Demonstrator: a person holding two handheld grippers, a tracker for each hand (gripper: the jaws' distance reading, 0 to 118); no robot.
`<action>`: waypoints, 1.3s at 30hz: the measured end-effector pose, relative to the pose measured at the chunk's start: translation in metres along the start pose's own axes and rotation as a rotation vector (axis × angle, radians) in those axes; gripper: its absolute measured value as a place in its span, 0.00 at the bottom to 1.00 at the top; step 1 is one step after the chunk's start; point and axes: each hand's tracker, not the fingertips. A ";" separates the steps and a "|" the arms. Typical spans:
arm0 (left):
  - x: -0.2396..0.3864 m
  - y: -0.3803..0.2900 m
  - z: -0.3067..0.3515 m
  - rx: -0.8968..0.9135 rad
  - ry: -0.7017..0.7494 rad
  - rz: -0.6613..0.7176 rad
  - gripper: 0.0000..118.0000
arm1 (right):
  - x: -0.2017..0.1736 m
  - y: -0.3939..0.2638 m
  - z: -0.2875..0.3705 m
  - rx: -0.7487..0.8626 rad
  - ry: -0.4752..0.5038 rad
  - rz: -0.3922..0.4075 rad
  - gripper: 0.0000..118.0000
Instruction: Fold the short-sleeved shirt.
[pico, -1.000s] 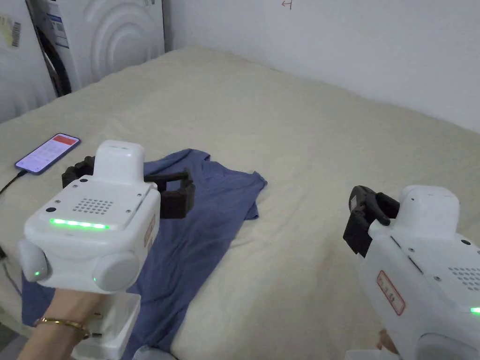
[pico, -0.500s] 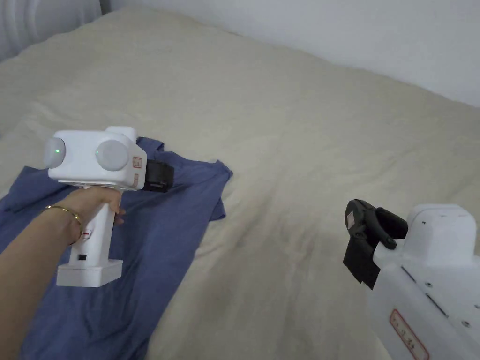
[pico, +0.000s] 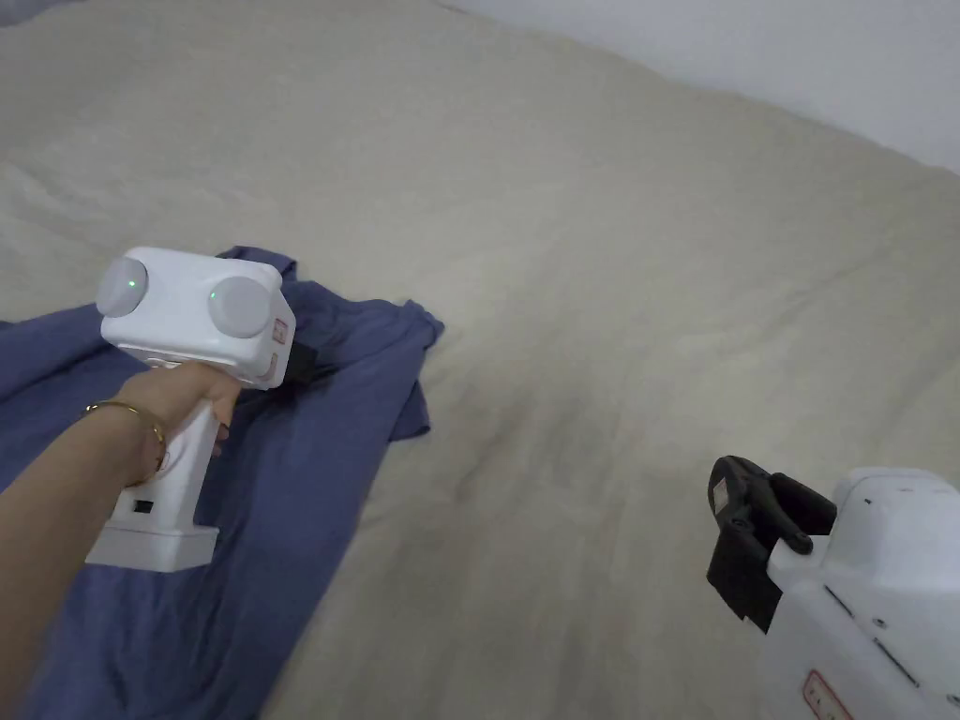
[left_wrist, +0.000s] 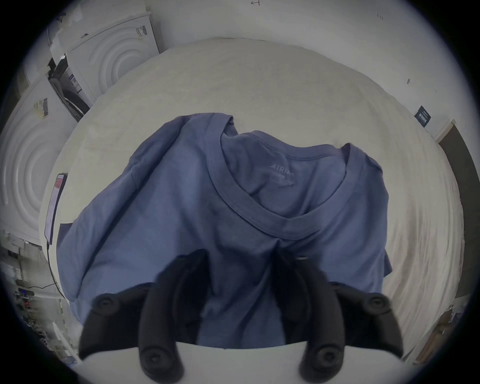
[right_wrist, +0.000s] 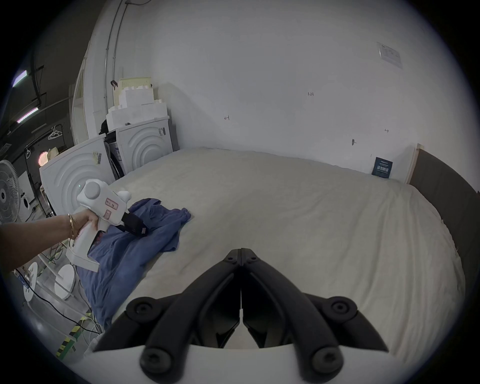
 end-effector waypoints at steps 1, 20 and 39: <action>0.001 0.001 0.002 -0.002 0.002 -0.006 0.24 | 0.000 0.000 0.001 -0.002 0.003 -0.001 0.02; -0.032 -0.047 0.153 0.364 -0.014 0.172 0.02 | 0.003 -0.012 0.100 0.121 0.006 0.009 0.02; 0.024 -0.062 0.442 0.953 -0.193 0.117 0.02 | 0.042 -0.031 0.187 0.254 -0.027 -0.056 0.02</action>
